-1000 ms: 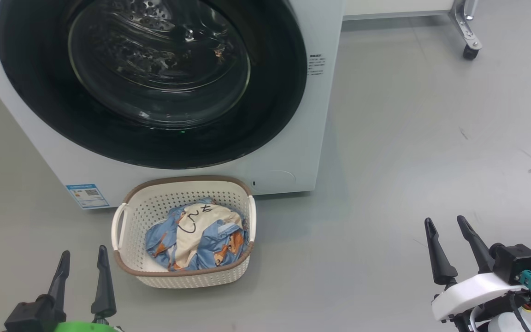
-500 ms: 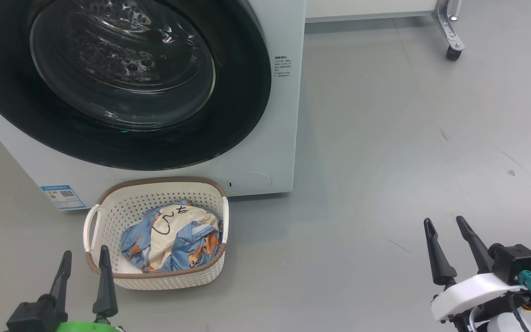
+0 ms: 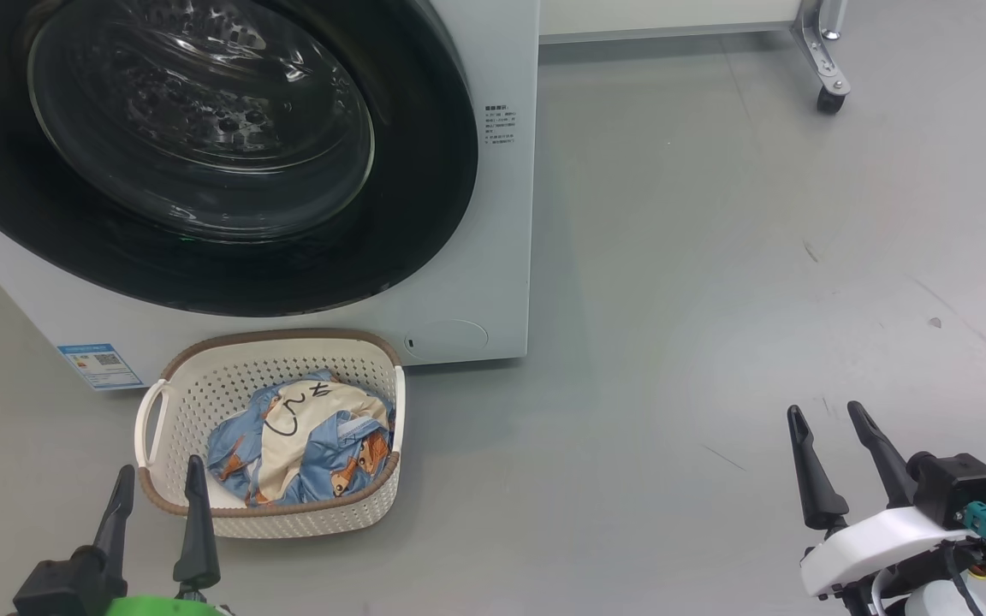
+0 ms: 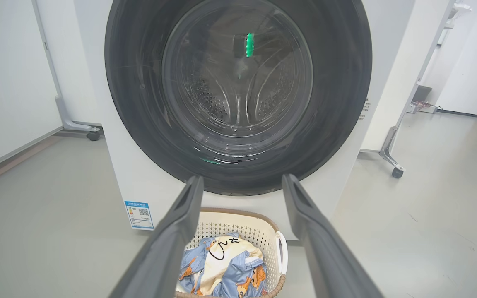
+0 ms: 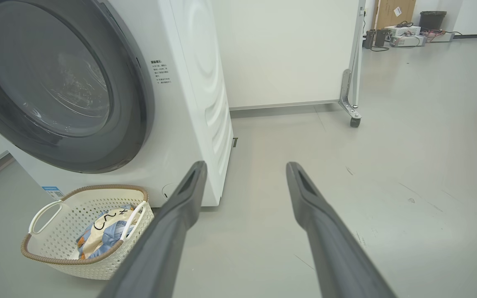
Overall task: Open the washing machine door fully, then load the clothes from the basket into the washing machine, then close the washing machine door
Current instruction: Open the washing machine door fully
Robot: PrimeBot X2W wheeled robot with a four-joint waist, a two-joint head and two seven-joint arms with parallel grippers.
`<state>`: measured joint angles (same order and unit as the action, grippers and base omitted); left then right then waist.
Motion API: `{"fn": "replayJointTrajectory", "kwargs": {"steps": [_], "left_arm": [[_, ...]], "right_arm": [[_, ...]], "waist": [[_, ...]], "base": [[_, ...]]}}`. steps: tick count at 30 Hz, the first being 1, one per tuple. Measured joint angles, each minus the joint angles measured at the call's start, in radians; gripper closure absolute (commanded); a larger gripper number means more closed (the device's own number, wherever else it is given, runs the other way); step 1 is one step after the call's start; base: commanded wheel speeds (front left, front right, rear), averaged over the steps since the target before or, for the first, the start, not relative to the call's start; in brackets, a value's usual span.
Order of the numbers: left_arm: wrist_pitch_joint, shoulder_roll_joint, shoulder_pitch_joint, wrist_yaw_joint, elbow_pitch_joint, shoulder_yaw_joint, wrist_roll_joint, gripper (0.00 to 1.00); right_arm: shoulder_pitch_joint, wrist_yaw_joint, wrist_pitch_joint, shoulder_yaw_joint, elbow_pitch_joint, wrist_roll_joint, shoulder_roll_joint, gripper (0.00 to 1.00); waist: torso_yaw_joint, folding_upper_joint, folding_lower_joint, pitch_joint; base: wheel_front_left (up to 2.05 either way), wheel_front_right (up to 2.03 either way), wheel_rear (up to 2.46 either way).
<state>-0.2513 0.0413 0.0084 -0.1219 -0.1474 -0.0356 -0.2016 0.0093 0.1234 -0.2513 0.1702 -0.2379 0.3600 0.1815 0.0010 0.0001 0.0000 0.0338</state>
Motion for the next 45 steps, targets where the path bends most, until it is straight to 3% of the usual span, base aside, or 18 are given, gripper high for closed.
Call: {"fn": "replayJointTrajectory", "kwargs": {"steps": [19, 20, 21, 45], "left_arm": [[0.0, 0.0, 0.0, 0.0, 0.0, -0.001, 0.0, 0.0], [0.0, 0.0, 0.0, 0.0, 0.0, -0.001, 0.0, 0.0], [0.0, 0.0, 0.0, 0.0, 0.0, -0.001, 0.0, 0.0], [0.0, -0.001, 0.0, 0.0, 0.001, -0.003, 0.0, 0.0]], "right_arm": [[0.0, 0.0, 0.0, -0.003, 0.001, 0.0, 0.0, 0.0], [0.0, 0.0, 0.0, -0.002, 0.001, 0.003, 0.0, 0.55], [0.0, 0.0, 0.0, 0.004, 0.004, 0.011, -0.001, 1.0], [0.0, 0.0, 0.0, 0.024, 0.006, 0.029, 0.007, 1.0]], "waist": [[0.001, 0.0, 0.0, 0.003], [0.001, 0.0, 0.0, 0.003], [0.002, 0.0, 0.0, 0.003], [0.002, 0.0, 0.0, 0.004]], "base": [[0.0, 0.0, -0.01], [0.0, 0.0, 0.0], [0.0, 0.0, 0.0], [0.0, 0.0, 0.0]]}}
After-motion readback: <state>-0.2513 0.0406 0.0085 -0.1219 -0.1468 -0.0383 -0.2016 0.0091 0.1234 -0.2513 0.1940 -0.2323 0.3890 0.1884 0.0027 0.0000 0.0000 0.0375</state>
